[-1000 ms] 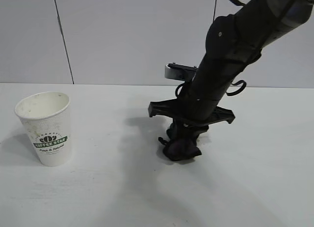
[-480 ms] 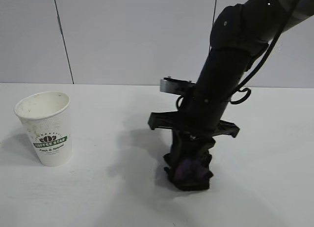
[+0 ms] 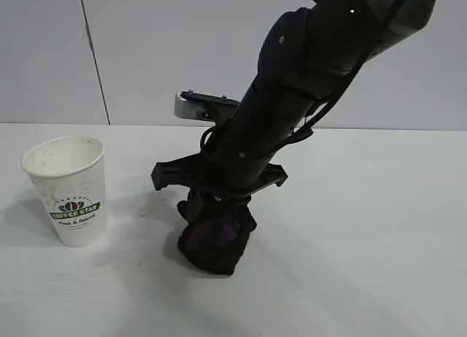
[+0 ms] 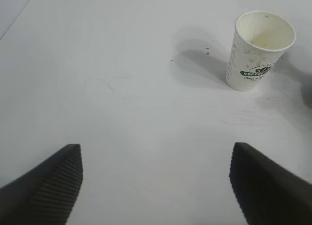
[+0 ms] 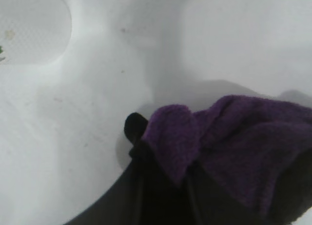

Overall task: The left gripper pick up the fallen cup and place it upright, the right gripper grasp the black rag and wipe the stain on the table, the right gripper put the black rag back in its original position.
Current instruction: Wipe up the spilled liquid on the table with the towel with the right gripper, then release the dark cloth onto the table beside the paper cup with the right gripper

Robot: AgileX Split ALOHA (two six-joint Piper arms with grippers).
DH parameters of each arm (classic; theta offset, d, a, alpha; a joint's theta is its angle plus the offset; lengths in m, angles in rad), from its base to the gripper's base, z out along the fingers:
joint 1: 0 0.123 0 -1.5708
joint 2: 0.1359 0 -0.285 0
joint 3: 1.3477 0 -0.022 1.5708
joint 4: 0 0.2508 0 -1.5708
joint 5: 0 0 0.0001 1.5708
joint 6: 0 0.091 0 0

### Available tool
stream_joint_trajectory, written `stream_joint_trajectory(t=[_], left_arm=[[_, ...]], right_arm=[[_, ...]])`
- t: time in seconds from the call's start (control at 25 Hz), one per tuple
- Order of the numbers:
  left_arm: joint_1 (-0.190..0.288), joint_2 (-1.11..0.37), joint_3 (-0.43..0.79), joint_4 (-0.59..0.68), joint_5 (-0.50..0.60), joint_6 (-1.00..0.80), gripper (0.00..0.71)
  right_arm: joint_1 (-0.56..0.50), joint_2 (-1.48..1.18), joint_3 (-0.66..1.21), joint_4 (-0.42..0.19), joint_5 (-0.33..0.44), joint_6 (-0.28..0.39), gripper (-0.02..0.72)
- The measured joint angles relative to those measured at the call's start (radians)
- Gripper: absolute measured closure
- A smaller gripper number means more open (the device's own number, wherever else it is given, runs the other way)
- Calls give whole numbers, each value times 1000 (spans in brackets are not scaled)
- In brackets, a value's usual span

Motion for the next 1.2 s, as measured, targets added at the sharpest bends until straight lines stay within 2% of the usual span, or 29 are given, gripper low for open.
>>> stream_joint_trajectory(t=[0.16,0.28,0.4,0.52,0.76,0.8,0.84,0.88,0.96,1.0,1.08,1.2], left_arm=[[0,0,0,0,0,0,116],[0,0,0,0,0,0,116],[0,0,0,0,0,0,116],[0,0,0,0,0,0,116],[0,0,0,0,0,0,116],[0,0,0,0,0,0,116],[0,0,0,0,0,0,116],[0,0,0,0,0,0,116],[0,0,0,0,0,0,116],[0,0,0,0,0,0,116],[0,0,0,0,0,0,116],[0,0,0,0,0,0,116]], right_arm=[[-37,0,0,-210,21,176,608],[-75,0,0,-374,97,310,608],[-108,-3,0,-463,183,386,608],[-133,-9,0,-487,226,399,608],[-141,-9,0,-487,227,399,601],[-141,-9,0,-484,225,399,569],[-143,-9,0,-484,225,399,505],[-143,-9,0,-481,225,399,428],[-143,-9,0,-477,226,399,217],[-143,-9,0,-475,228,399,149],[-143,-13,0,-475,236,399,73],[-153,-45,1,-478,245,403,51]])
